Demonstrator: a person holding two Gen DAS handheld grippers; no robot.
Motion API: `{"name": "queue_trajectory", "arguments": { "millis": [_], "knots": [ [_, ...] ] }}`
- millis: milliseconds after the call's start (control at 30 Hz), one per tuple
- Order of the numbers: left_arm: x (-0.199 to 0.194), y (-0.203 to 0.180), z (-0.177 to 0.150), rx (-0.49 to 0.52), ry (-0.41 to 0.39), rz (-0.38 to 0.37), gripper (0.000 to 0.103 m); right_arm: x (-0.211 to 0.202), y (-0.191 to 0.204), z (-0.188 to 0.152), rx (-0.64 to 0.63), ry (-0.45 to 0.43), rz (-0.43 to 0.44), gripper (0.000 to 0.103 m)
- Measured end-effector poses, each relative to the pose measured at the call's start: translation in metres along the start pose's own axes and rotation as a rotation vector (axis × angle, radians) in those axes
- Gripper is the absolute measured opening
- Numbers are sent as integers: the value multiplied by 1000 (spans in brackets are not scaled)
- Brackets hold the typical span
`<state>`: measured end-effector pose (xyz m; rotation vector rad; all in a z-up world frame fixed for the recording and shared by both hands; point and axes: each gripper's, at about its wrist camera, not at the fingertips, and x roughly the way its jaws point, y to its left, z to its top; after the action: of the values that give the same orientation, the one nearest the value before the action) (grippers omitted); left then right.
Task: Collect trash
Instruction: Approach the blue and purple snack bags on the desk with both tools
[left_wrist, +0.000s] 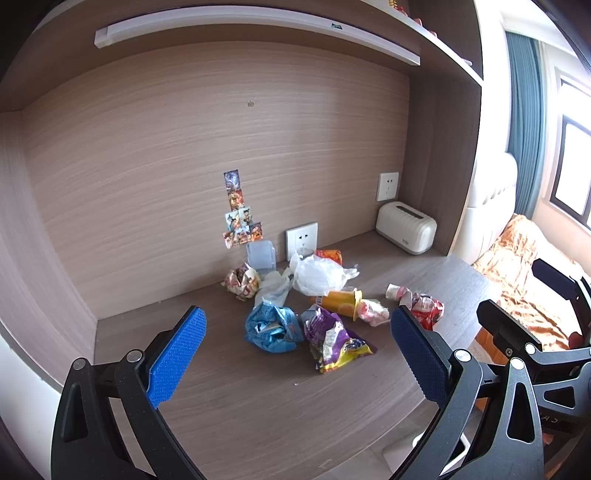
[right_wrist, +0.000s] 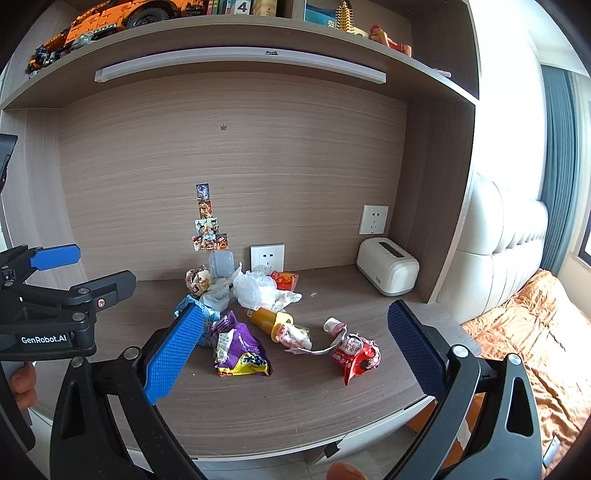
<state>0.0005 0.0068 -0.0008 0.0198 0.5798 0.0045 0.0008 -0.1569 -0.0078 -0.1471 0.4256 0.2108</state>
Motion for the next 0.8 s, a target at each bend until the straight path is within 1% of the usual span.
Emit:
{"name": "queue_trajectory", "arguments": {
  "millis": [800],
  "knots": [
    [6, 6, 2, -5, 10, -2, 98, 13, 2, 2, 13, 20, 4, 100]
  ]
}}
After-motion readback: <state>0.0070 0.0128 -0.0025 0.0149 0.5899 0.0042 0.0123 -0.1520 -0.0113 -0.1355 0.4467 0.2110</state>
